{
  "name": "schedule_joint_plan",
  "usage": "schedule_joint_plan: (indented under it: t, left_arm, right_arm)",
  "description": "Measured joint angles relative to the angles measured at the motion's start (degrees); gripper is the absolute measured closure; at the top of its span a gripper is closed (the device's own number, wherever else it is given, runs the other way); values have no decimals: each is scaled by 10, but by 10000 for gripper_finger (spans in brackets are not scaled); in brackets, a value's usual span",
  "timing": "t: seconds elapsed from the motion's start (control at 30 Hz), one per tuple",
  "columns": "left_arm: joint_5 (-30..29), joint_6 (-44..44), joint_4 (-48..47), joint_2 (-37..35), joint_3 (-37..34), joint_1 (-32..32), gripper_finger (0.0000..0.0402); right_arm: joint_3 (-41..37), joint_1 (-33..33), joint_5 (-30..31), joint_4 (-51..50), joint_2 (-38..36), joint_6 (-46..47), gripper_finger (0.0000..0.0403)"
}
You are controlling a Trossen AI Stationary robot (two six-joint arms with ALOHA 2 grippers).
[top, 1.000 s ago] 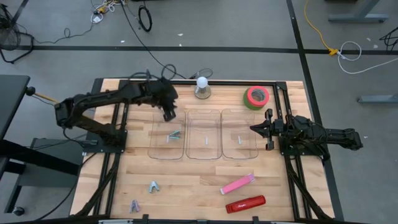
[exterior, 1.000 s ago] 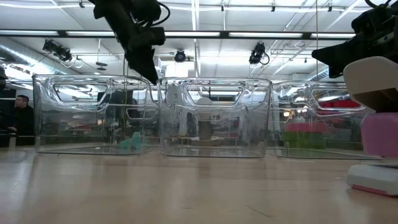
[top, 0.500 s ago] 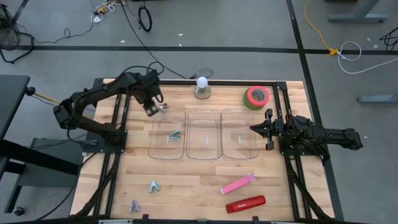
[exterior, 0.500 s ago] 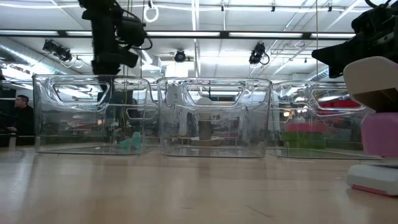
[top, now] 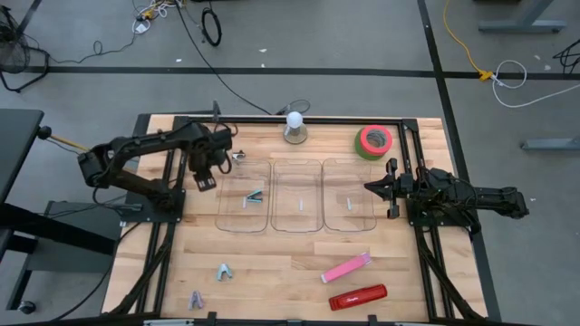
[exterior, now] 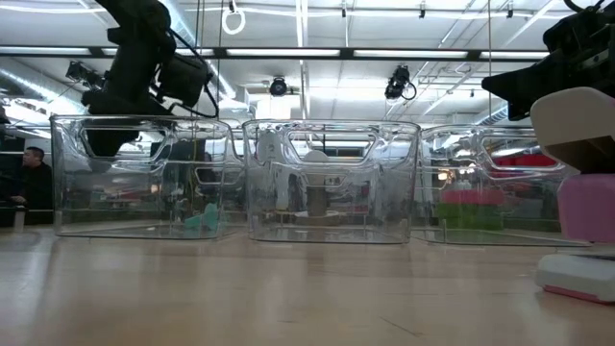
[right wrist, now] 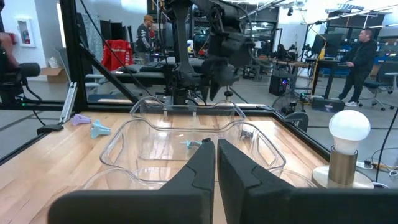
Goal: Pick and place Stapler, Stapler remover, tape
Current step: Adjust the left transparent bin
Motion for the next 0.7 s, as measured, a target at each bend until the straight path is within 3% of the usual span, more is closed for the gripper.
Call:
schedule_joint_plan:
  t: [0.33, 0.7]
  left_arm:
    - [49, -20, 21, 0, -21, -55, 395]
    - [110, -59, 76, 0, -21, -100, 397]
  right_arm:
    - [0, 0, 0, 0, 0, 0, 381]
    - [0, 0, 0, 0, 0, 0, 381]
